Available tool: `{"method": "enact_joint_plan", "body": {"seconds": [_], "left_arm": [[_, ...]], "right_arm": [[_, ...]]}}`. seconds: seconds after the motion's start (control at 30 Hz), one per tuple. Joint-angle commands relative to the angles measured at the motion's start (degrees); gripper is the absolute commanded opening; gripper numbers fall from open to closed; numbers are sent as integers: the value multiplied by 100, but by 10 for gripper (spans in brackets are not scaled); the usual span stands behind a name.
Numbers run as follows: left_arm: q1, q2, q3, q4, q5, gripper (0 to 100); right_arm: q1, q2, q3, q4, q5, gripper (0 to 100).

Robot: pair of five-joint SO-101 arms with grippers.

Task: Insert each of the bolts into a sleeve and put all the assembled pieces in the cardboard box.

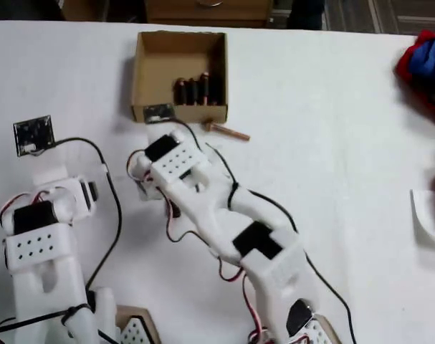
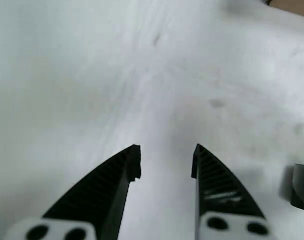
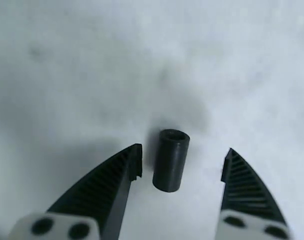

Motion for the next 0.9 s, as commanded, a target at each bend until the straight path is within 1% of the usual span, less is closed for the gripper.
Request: {"method": "enact_joint_plan", "body": {"seconds": [0.0,0.07,0.2,0.27,0.37,0.4,0.47,0.73,0.77,0.87], "left_arm": [[-62,-44,-224,26,9,185],[-70,-44,-224,26,9,185],[-70,-44,-224,26,9,185],[-70,-44,-224,26,9,185],[-70,-44,-224,26,9,185],[-70,-44,-224,26,9,185],[-70,-44,-224,18,9,185],[-70,-44,-224,26,9,185],[-70,-44,-224,26,9,185],[-70,-44,-224,26,9,185]], "right_arm": [[-57,180,-316,-13,-334,244],[-57,330,-316,-13,-484,244],[-57,418,-325,101,-475,232],[-57,418,-334,259,-475,173],[-40,453,-334,338,-466,20],[-31,462,-334,338,-466,15],[-22,470,-316,338,-466,44],[66,470,-308,338,-448,50],[127,470,-308,338,-352,53],[303,470,-308,356,466,122]]}}
